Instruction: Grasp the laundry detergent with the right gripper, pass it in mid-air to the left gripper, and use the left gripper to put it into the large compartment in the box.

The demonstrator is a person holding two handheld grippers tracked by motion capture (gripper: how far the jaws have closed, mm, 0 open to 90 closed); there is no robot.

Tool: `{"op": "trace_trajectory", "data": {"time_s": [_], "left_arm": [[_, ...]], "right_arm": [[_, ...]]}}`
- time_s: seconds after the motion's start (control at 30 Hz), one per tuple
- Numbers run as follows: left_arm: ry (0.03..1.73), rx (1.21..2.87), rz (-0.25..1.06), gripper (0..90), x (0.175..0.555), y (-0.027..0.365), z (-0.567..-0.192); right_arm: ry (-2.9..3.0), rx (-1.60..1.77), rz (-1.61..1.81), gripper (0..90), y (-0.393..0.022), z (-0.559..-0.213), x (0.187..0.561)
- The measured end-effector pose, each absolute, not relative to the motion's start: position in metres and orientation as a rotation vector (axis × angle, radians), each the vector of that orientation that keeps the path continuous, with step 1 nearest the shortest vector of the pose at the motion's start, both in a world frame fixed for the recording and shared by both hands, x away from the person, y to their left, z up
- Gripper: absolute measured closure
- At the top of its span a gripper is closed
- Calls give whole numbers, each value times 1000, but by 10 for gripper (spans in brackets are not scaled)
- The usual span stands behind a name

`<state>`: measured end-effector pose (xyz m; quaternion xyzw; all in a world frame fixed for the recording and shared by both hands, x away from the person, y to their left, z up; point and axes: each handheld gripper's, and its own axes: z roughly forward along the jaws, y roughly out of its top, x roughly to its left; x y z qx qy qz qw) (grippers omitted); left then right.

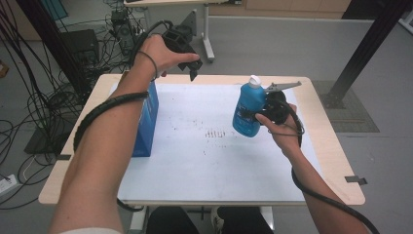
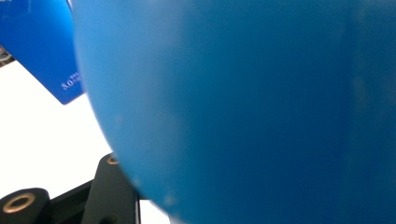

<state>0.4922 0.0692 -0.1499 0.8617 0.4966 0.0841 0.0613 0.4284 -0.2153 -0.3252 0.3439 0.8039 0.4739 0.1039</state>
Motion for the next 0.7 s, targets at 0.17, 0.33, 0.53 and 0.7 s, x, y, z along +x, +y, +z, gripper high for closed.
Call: {"op": "trace_trajectory", "data": {"time_s": [0.17,0.33,0.53,0.7], "left_arm": [[1373,2685,252,57,489,67,-135],[1244,2751,274,60,484,63,-125],[1095,2813,310,59,476,64,-115],[968,2858,320,59,466,66,-108]], "right_arm": [[2430,940,1426,445,-197,-310,448],[2473,880,1415,445,-185,-301,460],[2546,826,1413,445,-164,-292,470],[2615,701,1405,445,-139,-283,475]]}}
